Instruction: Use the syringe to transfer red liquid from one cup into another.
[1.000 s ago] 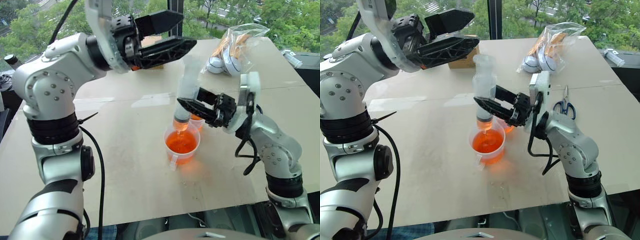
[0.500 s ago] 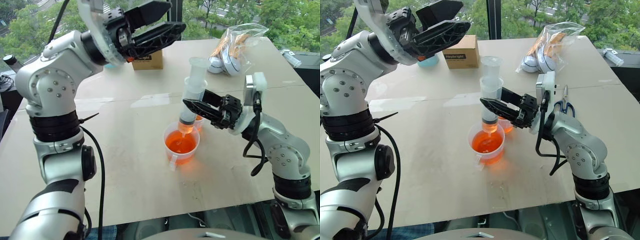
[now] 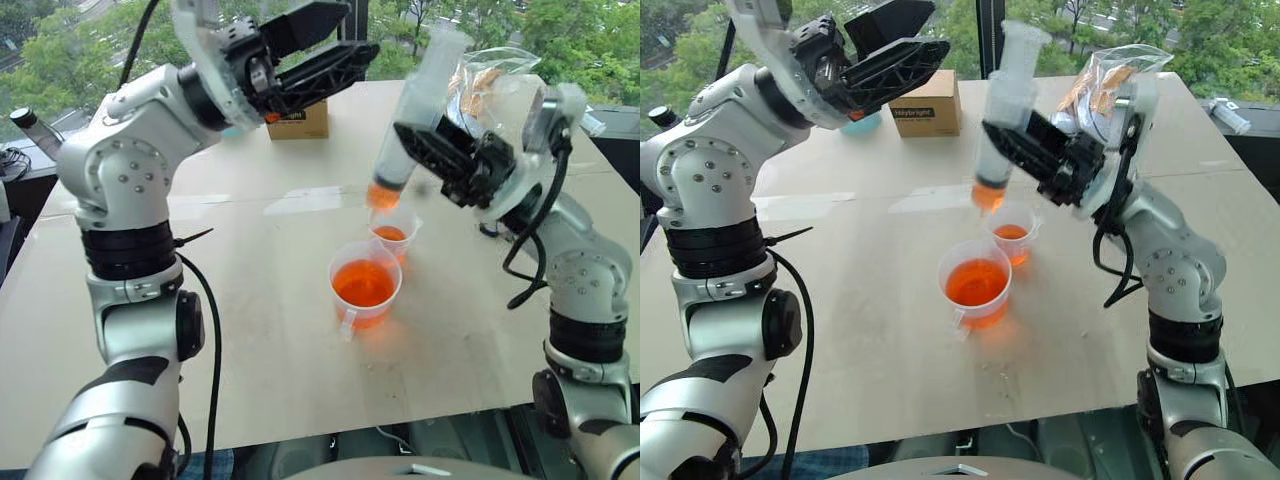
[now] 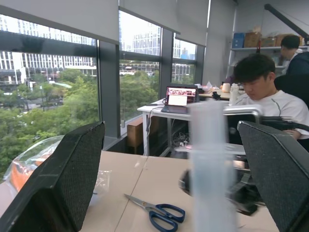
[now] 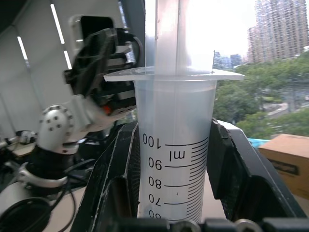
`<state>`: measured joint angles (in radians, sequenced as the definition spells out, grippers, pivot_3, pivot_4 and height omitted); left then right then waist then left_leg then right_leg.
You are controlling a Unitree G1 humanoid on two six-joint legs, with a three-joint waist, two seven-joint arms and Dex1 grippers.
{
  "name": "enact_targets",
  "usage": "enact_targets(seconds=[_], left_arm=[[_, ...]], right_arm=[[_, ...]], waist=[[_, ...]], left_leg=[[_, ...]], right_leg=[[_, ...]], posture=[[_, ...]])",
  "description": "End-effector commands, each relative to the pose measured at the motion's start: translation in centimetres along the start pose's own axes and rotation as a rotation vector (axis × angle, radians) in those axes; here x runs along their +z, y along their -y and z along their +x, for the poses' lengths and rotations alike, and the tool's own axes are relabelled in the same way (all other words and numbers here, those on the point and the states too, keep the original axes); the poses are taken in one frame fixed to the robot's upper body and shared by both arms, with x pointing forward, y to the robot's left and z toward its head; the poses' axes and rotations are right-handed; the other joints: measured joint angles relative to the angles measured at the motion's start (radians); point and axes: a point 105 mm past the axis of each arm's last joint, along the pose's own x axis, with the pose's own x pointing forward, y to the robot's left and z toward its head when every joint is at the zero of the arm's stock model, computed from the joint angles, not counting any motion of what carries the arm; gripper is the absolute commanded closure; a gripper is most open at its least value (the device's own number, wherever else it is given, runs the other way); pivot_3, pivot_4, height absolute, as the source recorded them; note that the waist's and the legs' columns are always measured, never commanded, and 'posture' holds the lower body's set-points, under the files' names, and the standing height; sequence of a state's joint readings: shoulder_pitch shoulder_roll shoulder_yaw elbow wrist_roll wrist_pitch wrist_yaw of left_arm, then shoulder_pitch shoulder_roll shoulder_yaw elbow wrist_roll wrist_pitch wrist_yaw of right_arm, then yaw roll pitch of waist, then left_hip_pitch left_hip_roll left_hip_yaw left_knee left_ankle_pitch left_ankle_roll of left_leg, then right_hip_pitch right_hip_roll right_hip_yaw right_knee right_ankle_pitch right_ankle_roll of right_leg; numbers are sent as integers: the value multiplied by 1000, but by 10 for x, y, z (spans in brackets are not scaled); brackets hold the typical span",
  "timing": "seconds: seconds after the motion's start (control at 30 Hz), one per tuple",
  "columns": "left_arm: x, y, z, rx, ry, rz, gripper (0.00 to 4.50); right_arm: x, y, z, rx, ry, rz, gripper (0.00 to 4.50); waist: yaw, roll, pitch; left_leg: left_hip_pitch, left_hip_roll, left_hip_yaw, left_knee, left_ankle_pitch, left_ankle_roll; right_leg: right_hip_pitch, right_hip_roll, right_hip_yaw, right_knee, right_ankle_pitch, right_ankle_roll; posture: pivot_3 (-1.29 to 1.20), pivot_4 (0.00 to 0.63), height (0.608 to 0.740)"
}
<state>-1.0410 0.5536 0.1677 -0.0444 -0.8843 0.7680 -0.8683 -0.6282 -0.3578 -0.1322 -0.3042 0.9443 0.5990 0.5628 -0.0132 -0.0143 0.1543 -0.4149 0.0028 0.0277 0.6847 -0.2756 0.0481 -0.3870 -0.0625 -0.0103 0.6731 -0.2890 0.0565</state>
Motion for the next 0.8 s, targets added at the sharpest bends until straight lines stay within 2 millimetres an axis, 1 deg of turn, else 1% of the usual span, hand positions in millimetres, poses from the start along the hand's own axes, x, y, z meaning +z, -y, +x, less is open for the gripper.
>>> enact_targets(seconds=[0.03, 0.13, 0.23, 0.3, 0.4, 0.57, 0.77, 0.8], left_arm=[[9, 6, 9, -48, 23, 44, 22], [-1, 8, 16, -78, 8, 41, 22], [-8, 5, 23, -88, 1, 15, 22], [-17, 0, 27, -88, -18, 10, 22], [-25, -6, 31, -91, -32, 11, 22], [-31, -5, 38, -136, -32, -9, 22], [-42, -1, 39, -187, -67, -12, 22], [-44, -1, 40, -192, -72, -10, 266]], right_arm=[[0, 18, 0, -61, -17, -131, 3022], [-21, 17, -1, -39, -83, -190, 3022], [-33, 17, -1, -35, -110, -243, 3022], [-35, 17, -1, -36, -108, -255, 3022], [-38, 14, 0, -28, -109, -274, 3022], [-41, 15, -2, -34, -125, -317, 3022], [-43, 17, -5, -50, -139, -350, 3022], [-43, 17, -5, -51, -138, -352, 3022]], waist=[[-1, 0, 0], [-3, 0, 0], [-4, 0, 0], [-3, 0, 0], [-2, 0, 0], [-1, 0, 0], [-2, 0, 0], [-2, 0, 0]], left_leg=[[0, 0, 0, 0, 0, 0], [0, 0, 1, -1, 0, 0], [0, 0, 1, -1, 0, 0], [0, 0, 1, 0, 0, 0], [0, 0, 1, 0, 0, 0], [-1, 0, 1, 0, 0, 0], [-1, 0, 1, 0, 0, 0], [-1, 0, 1, 0, 0, 0]], right_leg=[[0, 0, 0, 0, 0, 0], [0, 0, 0, 2, 0, 0], [0, 0, 1, 2, 0, 0], [0, 0, 1, 3, 0, 0], [0, 1, 1, 3, 0, 0], [0, 1, 0, 2, 0, 0], [0, 1, 0, 2, 0, 0], [0, 1, 0, 2, 0, 0]], posture=[[0, 150, 740], [0, 150, 740], [0, 150, 740], [0, 150, 740], [0, 150, 740], [0, 150, 740], [0, 150, 740], [0, 150, 740]])
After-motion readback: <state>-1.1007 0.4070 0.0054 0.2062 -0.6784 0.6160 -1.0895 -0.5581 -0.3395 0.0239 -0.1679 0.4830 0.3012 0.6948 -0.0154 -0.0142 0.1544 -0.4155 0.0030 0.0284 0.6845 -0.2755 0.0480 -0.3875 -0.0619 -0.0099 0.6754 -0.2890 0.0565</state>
